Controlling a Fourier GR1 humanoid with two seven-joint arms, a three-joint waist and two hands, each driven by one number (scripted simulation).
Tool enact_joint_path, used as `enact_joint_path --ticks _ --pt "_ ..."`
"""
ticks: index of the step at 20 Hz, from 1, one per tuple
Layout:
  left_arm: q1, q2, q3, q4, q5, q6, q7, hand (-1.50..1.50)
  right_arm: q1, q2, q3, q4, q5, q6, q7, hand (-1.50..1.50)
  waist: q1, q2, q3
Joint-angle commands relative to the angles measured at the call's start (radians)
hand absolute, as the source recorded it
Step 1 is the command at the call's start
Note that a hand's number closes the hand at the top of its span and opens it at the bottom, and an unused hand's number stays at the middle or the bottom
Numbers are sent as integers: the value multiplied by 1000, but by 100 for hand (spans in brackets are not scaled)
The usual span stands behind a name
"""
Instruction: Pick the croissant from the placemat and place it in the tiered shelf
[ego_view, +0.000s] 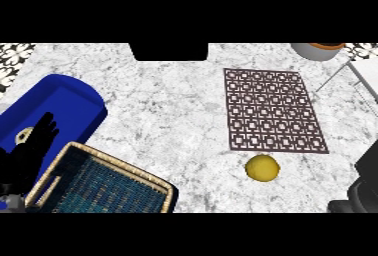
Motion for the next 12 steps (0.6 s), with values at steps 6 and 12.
enact_joint_path --ticks 6,12 --pt "-8 10 27 16 23 -32 28 0 -94 -145 -167 133 5 122 -8 150 4 7 -5" --pt "-8 -15 34 61 8 -40 -24 0 -35 -223 -201 177 18 129 -53 150 1 8 -5"
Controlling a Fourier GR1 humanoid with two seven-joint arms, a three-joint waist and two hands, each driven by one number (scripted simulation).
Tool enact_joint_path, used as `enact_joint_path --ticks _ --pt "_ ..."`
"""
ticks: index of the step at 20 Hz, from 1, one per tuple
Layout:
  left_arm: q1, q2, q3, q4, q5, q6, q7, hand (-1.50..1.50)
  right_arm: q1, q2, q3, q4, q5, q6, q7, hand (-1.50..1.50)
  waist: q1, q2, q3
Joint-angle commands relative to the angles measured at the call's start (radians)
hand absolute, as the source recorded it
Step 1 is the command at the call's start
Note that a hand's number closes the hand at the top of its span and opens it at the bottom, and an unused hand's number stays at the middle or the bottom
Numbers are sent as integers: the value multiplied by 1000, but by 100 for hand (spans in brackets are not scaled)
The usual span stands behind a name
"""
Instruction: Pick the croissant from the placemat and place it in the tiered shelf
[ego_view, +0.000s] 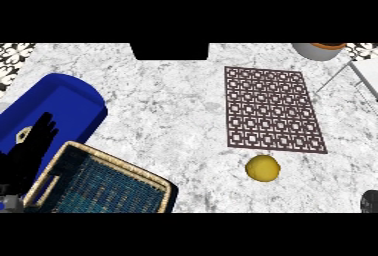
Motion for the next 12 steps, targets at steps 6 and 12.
enact_joint_path --ticks 6,12 --pt "-35 -26 7 14 -15 12 30 0 41 -152 -105 126 -56 -36 -16 150 0 4 -4" --pt "25 -38 10 -6 -27 1 -9 0 174 -122 -174 108 -145 -198 -25 150 3 3 -4"
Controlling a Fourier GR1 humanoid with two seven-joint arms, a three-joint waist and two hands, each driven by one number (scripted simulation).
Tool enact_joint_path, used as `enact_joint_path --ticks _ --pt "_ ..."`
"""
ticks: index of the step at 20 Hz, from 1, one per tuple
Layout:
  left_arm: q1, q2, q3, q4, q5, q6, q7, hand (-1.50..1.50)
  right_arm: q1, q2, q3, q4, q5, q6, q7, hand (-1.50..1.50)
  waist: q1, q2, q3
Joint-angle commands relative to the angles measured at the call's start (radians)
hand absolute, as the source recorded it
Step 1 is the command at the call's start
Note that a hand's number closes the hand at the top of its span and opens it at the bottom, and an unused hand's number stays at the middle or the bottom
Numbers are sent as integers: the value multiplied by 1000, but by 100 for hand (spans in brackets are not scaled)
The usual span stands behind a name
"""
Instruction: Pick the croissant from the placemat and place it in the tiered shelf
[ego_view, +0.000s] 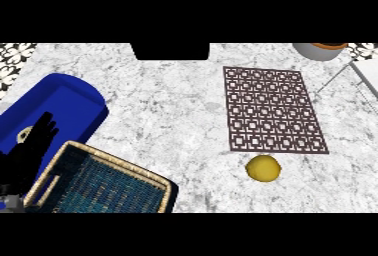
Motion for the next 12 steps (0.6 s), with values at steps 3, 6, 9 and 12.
enact_joint_path --ticks 3,6,9,12 --pt "-35 9 35 90 0 -23 -26 0 115 1 -51 36 -79 -103 11 150 -4 5 -7" --pt "-27 -1 7 45 -5 -19 -9 0 64 -94 -142 139 -71 -208 59 150 0 7 -7" --pt "3 -7 0 -35 1 -19 61 0 122 -95 -104 170 -104 -181 50 -150 1 4 -7" --pt "-7 -24 2 37 -31 -2 -10 0 205 -35 -78 156 -123 -219 37 -150 -1 4 -7"
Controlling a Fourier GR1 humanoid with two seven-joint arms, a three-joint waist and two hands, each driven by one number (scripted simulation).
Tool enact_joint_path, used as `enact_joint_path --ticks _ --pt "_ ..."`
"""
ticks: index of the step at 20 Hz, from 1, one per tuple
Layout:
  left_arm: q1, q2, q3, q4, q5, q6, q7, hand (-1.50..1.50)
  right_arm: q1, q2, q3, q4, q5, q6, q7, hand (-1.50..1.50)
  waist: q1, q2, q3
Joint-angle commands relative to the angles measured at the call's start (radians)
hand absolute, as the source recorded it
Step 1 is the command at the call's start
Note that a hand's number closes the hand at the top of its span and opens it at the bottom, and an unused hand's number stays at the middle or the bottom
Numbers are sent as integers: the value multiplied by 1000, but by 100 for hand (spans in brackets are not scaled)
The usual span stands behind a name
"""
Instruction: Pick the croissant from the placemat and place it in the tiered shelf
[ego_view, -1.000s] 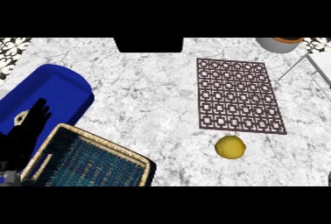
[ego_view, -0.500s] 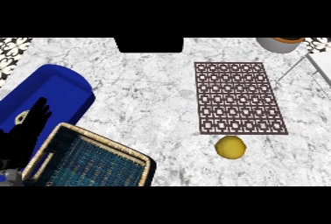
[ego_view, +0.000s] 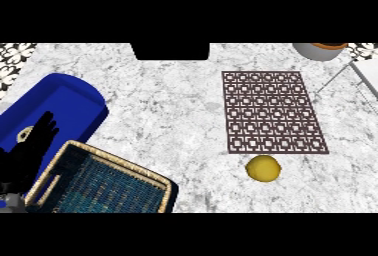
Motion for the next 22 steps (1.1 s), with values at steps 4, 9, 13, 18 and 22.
enact_joint_path --ticks 4,9,13,18,22 --pt "-30 -44 -26 56 -39 12 -12 0 38 -44 7 105 -89 -145 -24 -150 0 6 -7" --pt "24 -15 22 -3 0 -14 8 0 82 -22 -33 -94 -200 -126 -23 -150 -7 1 -7" --pt "-30 -11 34 99 -7 -29 -57 0 13 -44 -93 -52 -287 -199 -5 -150 -9 4 -7" --pt "34 -18 21 -21 7 -19 27 0 16 -18 -108 -266 -375 -140 55 -150 -10 -2 -7" --pt "-25 -29 26 54 -14 -7 -4 0 40 2 -92 -451 -412 -114 88 -150 -21 0 -8"
